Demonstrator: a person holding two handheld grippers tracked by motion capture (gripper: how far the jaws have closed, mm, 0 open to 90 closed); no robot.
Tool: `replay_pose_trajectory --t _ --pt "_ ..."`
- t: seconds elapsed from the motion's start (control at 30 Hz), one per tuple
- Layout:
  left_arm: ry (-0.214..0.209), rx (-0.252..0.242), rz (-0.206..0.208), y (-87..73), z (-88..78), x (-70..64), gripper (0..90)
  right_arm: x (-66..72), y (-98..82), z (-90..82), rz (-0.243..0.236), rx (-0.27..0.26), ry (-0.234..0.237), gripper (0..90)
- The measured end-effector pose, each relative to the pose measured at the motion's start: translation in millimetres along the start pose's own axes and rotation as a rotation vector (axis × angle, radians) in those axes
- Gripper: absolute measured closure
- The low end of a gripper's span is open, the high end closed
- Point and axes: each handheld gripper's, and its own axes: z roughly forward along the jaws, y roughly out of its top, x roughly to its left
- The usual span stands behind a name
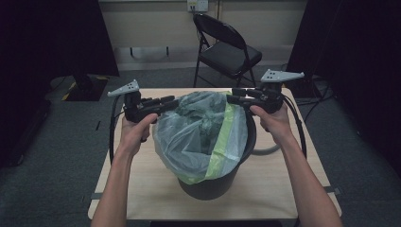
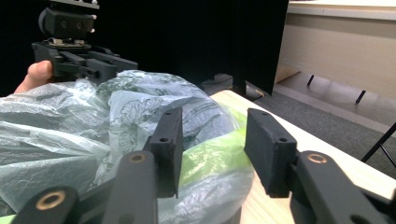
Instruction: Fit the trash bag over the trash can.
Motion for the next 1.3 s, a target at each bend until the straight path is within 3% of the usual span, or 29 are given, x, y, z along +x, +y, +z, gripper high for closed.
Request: replay_pose_trajectory --t 0.2,0.33,0.5,0.53,0.63,0.73,0.8,0.87,0.93,1.07,1.3 --pt "0.01 -0.013 0.021 -6.0 -22.7 -12.1 65.9 -3.9 0.2 -1.4 0.005 0.007 -0.005 54.1" --pt "0.0 -0.007 0.034 -5.2 -27.8 -15.7 63.7 -7.0 -0.3 -0.1 0.0 0.032 0.001 58.8" --pt "0.012 -0.054 0.023 3.9 -19.6 -11.3 56.6 -9.0 -1.9 4.6 -0.009 0.049 0.009 69.4" --pt "-0.003 -0.062 0.01 4.8 -15.2 -9.1 57.0 -9.6 -1.9 5.1 -0.006 0.044 0.014 73.7" --pt "0.005 -0.044 0.007 3.3 -6.4 -6.4 57.1 -9.3 -1.6 7.2 -0.014 0.034 0.012 80.8" --pt "0.004 -0.048 -0.006 -0.9 -3.4 -3.5 56.9 -8.3 -2.6 7.5 -0.032 0.024 0.0 82.1" --pt "-0.001 -0.053 -0.015 -3.6 -3.8 -3.3 56.9 -8.9 -2.1 5.7 -0.027 0.003 -0.001 89.7" --pt "-0.001 -0.051 -0.012 -4.2 -4.2 -3.9 57.4 -10.0 -1.0 3.6 -0.021 -0.013 0.006 90.0" --pt "-0.003 -0.053 -0.011 -3.9 -5.3 -3.8 57.4 -9.5 -1.4 2.4 -0.023 -0.004 -0.028 90.0" --pt "0.003 -0.032 0.002 -4.6 -2.5 -4.3 59.0 -14.9 -7.1 -4.2 -0.005 -0.014 -0.035 90.0" --pt "0.006 -0.029 0.003 -2.5 2.1 -2.5 58.2 -27.1 -32.5 -12.5 0.043 -0.005 -0.039 90.0"
